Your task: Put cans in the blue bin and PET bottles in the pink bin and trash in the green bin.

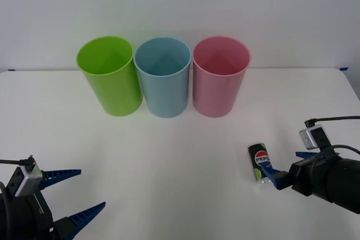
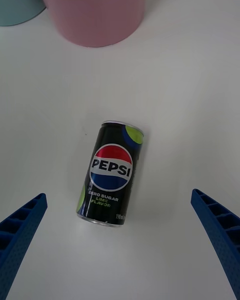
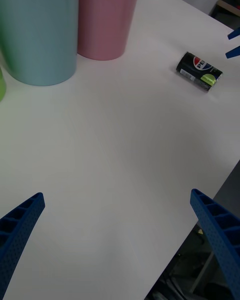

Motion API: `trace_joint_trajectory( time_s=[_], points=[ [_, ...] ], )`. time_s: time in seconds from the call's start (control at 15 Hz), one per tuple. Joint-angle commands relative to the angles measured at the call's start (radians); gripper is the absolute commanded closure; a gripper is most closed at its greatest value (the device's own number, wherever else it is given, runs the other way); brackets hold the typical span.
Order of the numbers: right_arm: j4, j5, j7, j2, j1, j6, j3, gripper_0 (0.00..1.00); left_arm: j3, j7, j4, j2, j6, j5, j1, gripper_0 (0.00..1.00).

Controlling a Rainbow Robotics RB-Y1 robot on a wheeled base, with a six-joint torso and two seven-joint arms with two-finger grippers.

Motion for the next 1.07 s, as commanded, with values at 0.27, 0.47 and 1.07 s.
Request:
trace_joint_trajectory(
  time_s=[0.27, 0.47, 1.07],
  points=[
    [0.085, 0.070, 0.005, 0.026, -0.053, 0.033, 0.053, 0.00, 0.000, 0.000, 0.000, 0.000, 0.000, 0.000, 0.000, 0.00],
    [0.126, 0.113, 0.000, 0.033, -0.081, 0.036, 0.082, 0.00, 0.000, 0.000, 0.000, 0.000, 0.000, 0.000, 0.000, 0.00],
    [0.245, 0.208, -0.002, 0.079, -0.118, 0.114, 0.131, 0.00, 0.000, 0.000, 0.000, 0.000, 0.000, 0.000, 0.000, 0.00]
  ],
)
